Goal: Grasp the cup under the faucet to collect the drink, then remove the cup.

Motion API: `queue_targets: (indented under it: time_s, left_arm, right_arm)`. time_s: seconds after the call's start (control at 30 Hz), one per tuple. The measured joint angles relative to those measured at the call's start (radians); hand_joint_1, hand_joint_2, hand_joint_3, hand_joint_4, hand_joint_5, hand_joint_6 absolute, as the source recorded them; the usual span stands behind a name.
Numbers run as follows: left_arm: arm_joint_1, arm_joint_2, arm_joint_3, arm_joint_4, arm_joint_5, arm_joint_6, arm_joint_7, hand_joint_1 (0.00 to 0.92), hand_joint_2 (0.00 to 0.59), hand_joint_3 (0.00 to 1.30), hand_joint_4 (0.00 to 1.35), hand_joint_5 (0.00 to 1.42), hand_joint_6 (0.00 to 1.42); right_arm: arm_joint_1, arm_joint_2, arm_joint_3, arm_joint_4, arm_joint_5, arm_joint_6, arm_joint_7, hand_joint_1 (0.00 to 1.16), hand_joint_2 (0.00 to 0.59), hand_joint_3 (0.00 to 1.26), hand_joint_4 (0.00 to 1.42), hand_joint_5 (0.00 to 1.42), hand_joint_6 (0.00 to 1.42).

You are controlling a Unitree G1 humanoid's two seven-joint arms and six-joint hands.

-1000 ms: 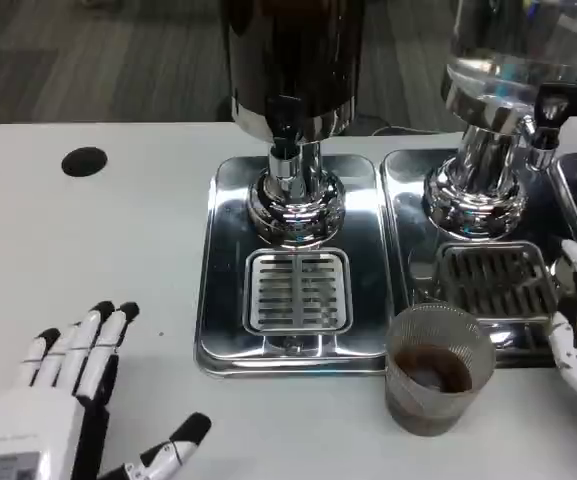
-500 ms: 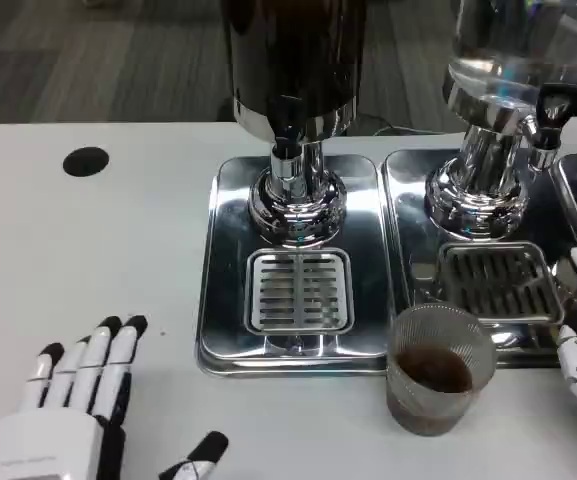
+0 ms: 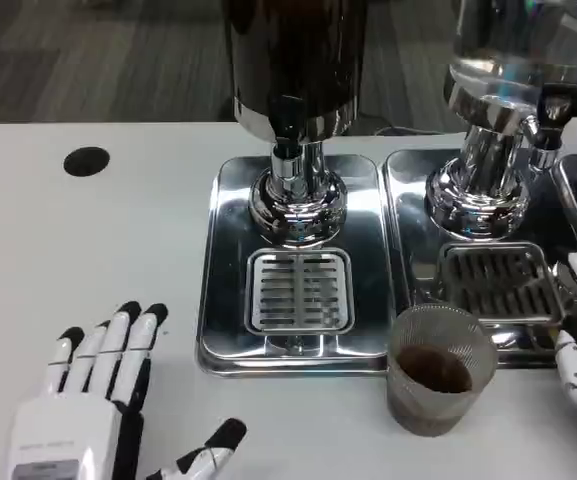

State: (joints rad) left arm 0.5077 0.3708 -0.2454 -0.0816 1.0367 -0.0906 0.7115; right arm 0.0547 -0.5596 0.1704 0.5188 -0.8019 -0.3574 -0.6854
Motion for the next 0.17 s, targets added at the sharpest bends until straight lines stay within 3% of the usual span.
queue_targets:
  time_s: [0.17]
  left_arm:
    - [-0.019,0.000,-0.010,0.012,-0.002,0.003,0.000,0.000,0.142,0.13,0.00,0.14,0.09]
  right_arm:
    - [0.012,-0.001,0.003,0.013,0.002,0.001,-0.011,0.00,0.586,0.09,0.00,0.00,0.00]
